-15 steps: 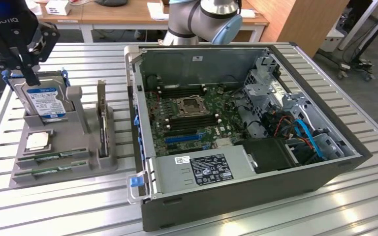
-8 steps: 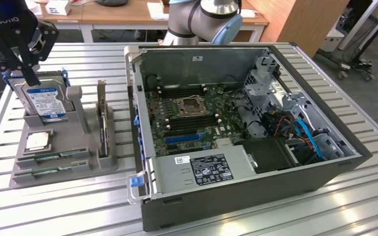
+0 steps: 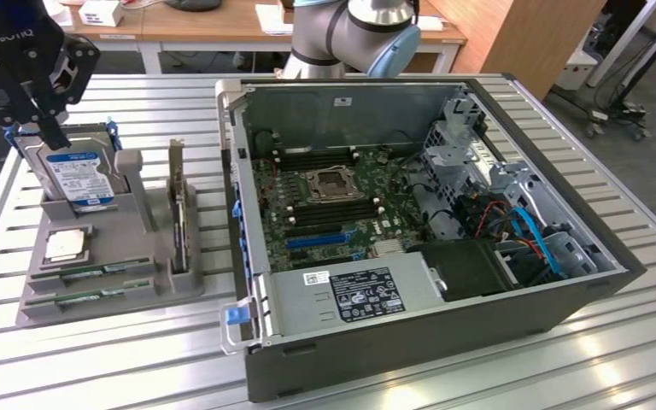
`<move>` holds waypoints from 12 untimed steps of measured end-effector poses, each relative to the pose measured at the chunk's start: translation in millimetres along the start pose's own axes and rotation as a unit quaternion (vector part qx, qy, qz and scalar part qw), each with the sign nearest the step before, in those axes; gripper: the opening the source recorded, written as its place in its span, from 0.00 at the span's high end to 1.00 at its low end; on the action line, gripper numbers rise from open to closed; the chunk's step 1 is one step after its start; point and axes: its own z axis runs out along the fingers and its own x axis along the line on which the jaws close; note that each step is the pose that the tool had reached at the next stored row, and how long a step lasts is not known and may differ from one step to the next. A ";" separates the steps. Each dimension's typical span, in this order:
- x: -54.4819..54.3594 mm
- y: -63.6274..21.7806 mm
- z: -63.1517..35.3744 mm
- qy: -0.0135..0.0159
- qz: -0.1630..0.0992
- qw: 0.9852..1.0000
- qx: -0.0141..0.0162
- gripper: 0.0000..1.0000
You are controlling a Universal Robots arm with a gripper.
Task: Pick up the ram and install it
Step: 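Pick up the ram and move it above insertion slot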
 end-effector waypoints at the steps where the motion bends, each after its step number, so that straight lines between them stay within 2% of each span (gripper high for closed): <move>1: 0.0 0.0 0.0 0.000 -0.008 1.000 0.000 0.90; 6: 0.0 0.0 0.3 0.002 -0.048 0.999 -0.001 0.90; 9: 0.0 0.0 0.4 0.003 -0.071 0.997 -0.002 0.90; 12: 0.0 0.0 0.6 0.004 -0.096 0.995 -0.002 0.90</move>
